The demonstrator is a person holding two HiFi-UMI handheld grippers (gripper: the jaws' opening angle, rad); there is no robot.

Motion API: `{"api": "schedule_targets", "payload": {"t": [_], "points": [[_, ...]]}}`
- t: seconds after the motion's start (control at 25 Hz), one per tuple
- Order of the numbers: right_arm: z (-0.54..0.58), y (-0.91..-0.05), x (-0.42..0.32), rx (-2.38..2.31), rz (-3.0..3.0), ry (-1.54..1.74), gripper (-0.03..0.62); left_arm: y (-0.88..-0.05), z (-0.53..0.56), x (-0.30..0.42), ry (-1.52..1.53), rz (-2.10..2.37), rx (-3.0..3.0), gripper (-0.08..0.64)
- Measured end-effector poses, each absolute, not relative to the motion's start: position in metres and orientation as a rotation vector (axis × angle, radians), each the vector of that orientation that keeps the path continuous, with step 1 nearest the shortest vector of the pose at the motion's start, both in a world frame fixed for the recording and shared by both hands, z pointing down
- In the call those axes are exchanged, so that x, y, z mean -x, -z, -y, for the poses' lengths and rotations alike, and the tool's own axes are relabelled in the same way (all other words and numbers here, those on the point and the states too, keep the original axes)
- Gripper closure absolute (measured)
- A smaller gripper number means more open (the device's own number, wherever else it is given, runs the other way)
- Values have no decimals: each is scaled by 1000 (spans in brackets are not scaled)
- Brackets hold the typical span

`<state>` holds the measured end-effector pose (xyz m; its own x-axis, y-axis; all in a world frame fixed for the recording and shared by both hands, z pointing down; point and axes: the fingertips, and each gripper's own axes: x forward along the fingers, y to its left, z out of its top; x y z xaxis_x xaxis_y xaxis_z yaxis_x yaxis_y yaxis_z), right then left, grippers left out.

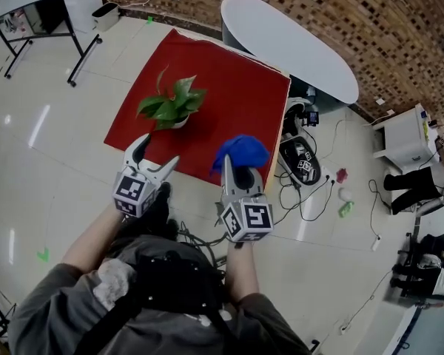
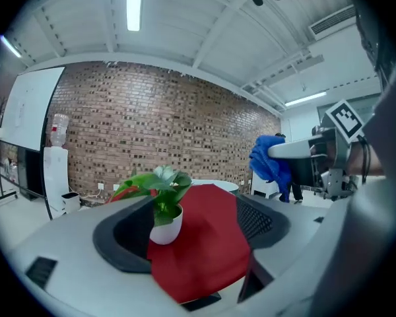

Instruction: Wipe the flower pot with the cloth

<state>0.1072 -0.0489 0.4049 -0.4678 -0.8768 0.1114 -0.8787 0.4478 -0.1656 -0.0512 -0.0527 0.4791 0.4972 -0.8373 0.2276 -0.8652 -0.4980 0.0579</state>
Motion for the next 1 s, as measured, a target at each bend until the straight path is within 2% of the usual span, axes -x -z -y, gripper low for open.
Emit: {"api": "schedule_targets", "payload": {"t": [0.16,0.44,0.76,1.0], "points": [[72,-413,-109,-1640,2618,-321,515,-520,85,57,-321,1460,-2483,137],[121,-446,-102,-1663,2552,-365,515,-575,144,68,-428,1446,-2442,118],[184,-528,-60,-1387,2512,-473,515,-594,205,72,-471,1399,-2531,118],[235,-547,-23,-1141,2602,-449,515,-590,241,69,-514,1292,-2642,118]]}}
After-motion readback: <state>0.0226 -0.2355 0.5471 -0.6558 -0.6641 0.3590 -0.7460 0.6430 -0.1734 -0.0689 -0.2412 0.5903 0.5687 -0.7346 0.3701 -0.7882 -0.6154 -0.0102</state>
